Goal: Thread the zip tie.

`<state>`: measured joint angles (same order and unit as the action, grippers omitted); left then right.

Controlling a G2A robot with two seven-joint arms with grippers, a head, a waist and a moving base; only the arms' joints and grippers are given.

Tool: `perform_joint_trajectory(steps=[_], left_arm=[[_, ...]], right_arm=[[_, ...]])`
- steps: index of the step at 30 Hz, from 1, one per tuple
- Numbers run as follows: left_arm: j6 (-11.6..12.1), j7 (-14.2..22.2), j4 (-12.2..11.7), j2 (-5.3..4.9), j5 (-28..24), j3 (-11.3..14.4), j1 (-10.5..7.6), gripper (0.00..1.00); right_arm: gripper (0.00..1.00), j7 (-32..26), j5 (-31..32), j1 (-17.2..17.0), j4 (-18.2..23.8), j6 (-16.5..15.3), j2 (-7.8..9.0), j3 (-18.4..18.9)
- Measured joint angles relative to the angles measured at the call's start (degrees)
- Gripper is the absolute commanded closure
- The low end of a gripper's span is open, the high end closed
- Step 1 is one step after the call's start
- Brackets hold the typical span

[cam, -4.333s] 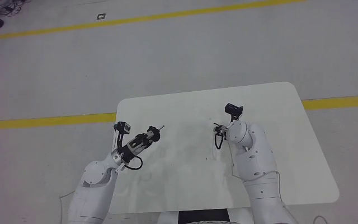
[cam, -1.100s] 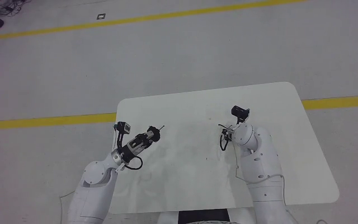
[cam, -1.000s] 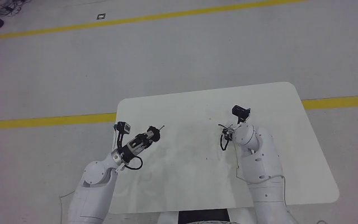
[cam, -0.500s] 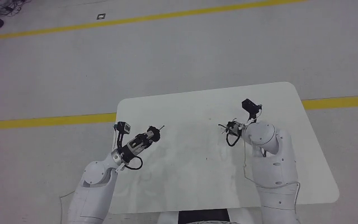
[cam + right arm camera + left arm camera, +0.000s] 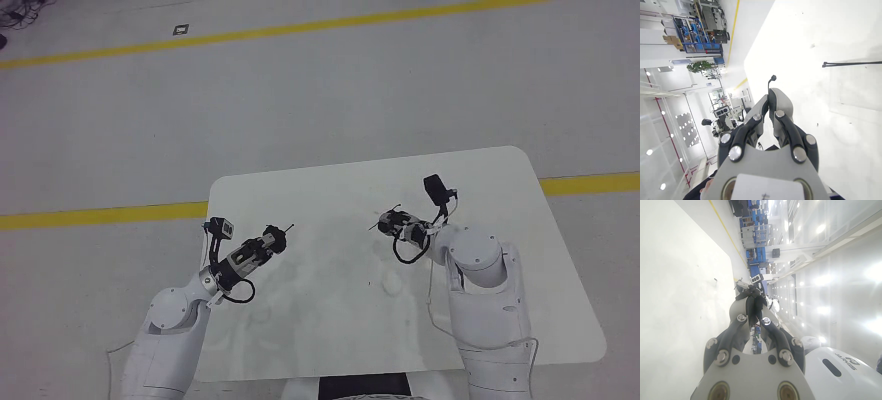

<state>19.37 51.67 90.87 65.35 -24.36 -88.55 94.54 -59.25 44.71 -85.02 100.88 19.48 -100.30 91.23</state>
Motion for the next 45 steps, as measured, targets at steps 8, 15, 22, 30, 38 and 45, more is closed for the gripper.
perform_joint_trajectory(steps=[8, 15, 22, 30, 38, 45], left_arm=[[-6.1, -1.0, -0.7, 0.13, -4.1, 2.5, -1.23, 1.0], [-8.8, -3.8, -1.8, 0.36, -2.9, 6.3, -3.59, 1.0], [-9.8, -6.4, -3.3, 0.69, -1.8, 9.8, -7.42, 1.0], [-8.6, -6.3, -3.8, 0.85, -2.1, 11.1, -8.61, 1.0], [-9.0, -6.9, -3.6, 0.92, -2.4, 12.0, -8.29, 1.0], [-8.6, -7.9, -3.5, 0.9, 0.9, 15.0, -8.02, 1.0]], right_arm=[[1.0, 12.5, 0.7, -3.0, 4.4, -13.7, 0.99, -2.5], [1.0, 22.5, 1.0, -7.0, 6.2, -26.5, 2.0, -5.3], [1.0, 26.0, 2.1, -9.7, 6.9, -35.7, 3.21, -7.2], [1.0, 26.6, 2.0, -10.3, 7.0, -37.0, 3.61, -7.8], [1.0, 28.4, 4.2, -9.8, 8.6, -38.7, 3.99, -9.1], [1.0, 34.1, 13.4, -9.6, 9.9, -39.0, 6.9, -17.0]])
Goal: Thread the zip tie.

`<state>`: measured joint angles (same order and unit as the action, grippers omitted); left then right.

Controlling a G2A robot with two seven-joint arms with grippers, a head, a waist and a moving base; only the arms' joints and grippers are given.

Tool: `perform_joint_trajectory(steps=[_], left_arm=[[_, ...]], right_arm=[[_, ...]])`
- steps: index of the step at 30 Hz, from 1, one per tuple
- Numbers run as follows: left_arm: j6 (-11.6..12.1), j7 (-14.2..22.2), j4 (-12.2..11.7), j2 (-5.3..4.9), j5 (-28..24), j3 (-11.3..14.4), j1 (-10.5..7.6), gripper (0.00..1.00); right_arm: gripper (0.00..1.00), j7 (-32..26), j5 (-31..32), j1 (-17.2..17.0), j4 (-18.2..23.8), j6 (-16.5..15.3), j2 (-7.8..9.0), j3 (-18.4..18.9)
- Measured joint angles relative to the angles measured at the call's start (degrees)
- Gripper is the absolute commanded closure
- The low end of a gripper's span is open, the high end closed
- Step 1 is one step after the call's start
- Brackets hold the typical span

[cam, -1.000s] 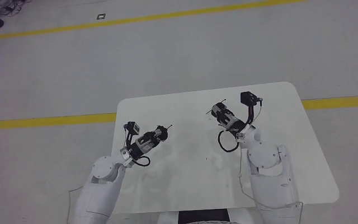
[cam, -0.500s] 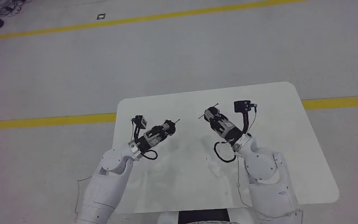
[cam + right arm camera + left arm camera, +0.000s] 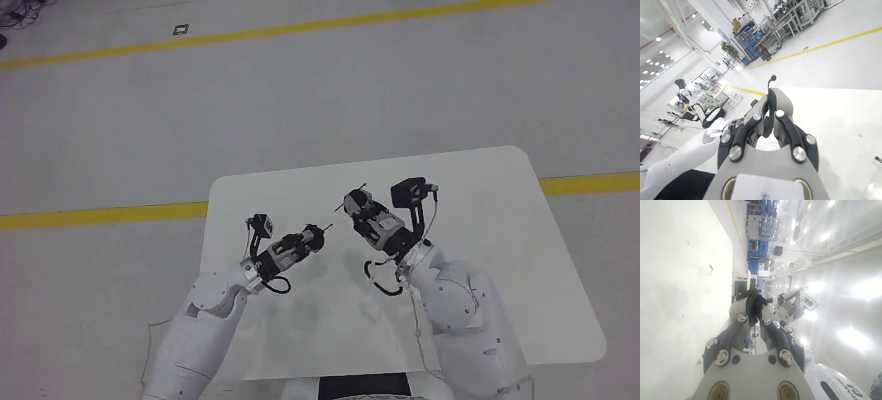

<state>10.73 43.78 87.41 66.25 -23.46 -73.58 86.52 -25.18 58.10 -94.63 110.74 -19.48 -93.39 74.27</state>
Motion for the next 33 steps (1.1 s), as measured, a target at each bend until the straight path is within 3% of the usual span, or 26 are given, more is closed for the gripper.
perform_joint_trajectory(steps=[7, 11, 26, 33], left_arm=[[0.7, -3.4, 2.2, -0.28, 9.5, 2.1, -1.13, 1.0], [2.0, -3.5, 3.5, -0.55, 13.3, 2.7, -1.02, 1.0], [3.2, -4.0, 4.2, -0.71, 15.2, 3.0, -0.87, 1.0], [7.0, -3.0, 7.3, -1.74, 15.0, -0.1, 2.49, 1.0]], right_arm=[[1.0, 4.8, 4.5, -0.5, -1.3, 0.0, 3.21, -1.9], [1.0, 7.1, 4.5, -0.9, -2.4, 0.0, 4.5, -2.0], [1.0, 7.2, 4.5, -0.9, -2.4, 0.0, 4.58, -2.0], [1.0, 7.2, 4.5, -0.9, -2.4, 0.0, 4.58, -2.0]])
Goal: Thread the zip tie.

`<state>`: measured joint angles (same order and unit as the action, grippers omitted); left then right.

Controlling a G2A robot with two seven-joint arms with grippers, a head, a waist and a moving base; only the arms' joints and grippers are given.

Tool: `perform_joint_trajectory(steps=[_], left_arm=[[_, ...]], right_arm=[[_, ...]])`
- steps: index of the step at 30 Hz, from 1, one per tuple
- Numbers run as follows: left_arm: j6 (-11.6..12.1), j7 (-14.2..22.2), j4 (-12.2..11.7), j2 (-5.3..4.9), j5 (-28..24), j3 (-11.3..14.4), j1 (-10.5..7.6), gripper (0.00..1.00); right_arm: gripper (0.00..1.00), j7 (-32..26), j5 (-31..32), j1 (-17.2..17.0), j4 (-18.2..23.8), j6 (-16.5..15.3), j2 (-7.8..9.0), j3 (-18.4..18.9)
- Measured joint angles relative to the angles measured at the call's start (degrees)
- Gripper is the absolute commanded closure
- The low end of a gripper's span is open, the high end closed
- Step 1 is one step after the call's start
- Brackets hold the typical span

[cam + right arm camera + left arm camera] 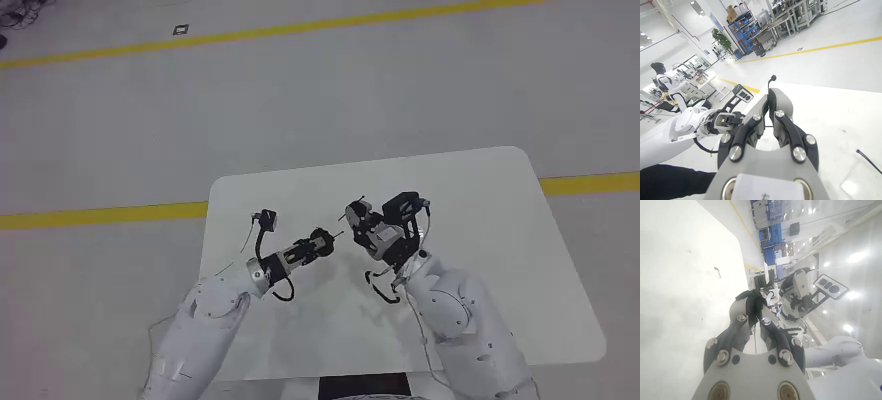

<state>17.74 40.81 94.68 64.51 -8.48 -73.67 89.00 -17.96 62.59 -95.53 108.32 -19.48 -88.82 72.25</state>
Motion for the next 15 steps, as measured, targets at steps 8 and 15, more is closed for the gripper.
perform_joint_trajectory(steps=[8, 15], left_arm=[[1.3, -0.3, 3.4, -1.13, 2.3, -3.7, 3.71, 1.0], [1.8, -0.8, 7.6, -1.82, 4.3, -5.6, 5.66, 1.0]], right_arm=[[1.0, 2.4, 2.6, 0.5, -0.2, 1.8, 0.35, 0.1], [1.0, 5.0, 6.2, 0.7, -1.4, 3.3, 1.2, 1.8]])
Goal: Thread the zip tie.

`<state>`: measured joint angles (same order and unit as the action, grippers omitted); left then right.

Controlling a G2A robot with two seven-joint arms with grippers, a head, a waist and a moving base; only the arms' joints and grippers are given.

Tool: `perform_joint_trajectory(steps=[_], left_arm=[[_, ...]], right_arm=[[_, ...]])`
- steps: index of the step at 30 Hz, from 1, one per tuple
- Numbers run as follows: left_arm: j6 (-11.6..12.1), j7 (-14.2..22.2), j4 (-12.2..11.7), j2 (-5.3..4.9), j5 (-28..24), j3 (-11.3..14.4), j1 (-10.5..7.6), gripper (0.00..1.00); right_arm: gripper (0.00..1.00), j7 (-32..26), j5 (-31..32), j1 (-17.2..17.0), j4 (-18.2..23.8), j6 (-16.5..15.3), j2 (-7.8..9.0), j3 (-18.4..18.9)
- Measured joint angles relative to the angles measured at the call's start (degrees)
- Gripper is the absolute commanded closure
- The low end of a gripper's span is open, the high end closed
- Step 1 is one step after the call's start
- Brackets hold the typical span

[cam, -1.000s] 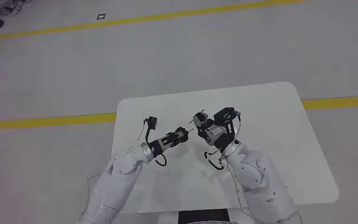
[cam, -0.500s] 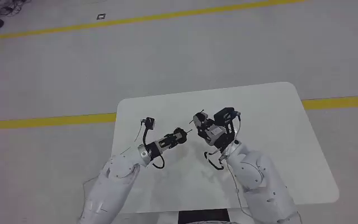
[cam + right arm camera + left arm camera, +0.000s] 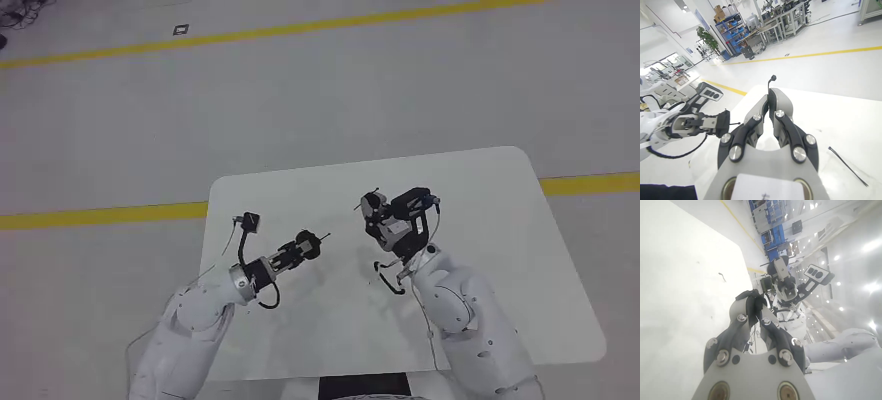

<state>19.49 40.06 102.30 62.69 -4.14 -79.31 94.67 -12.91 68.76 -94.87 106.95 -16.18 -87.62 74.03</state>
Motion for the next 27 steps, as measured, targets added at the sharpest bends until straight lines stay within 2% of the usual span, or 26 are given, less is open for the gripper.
perform_joint_trajectory(steps=[8, 15, 20, 27], left_arm=[[0.0, 0.5, 4.1, -0.52, -0.3, -1.2, 0.62, 1.0], [-0.7, 0.9, 6.1, -0.85, -1.5, -1.7, -0.83, 1.0], [-1.7, 0.7, 6.5, -1.03, -2.9, -2.2, -1.85, 1.0], [-2.3, 0.3, 5.5, -1.2, -3.0, -2.0, -2.79, 1.0]], right_arm=[[1.0, 1.2, 0.3, -0.6, -1.4, 1.5, 0.75, 1.4], [1.0, 2.0, 0.2, -0.7, -2.4, 2.3, 1.27, 1.2], [1.0, 2.6, -0.2, -0.5, -2.6, 2.0, 1.57, 0.8], [1.0, 2.6, -0.2, -0.5, -2.5, 2.0, 1.59, 0.8]])
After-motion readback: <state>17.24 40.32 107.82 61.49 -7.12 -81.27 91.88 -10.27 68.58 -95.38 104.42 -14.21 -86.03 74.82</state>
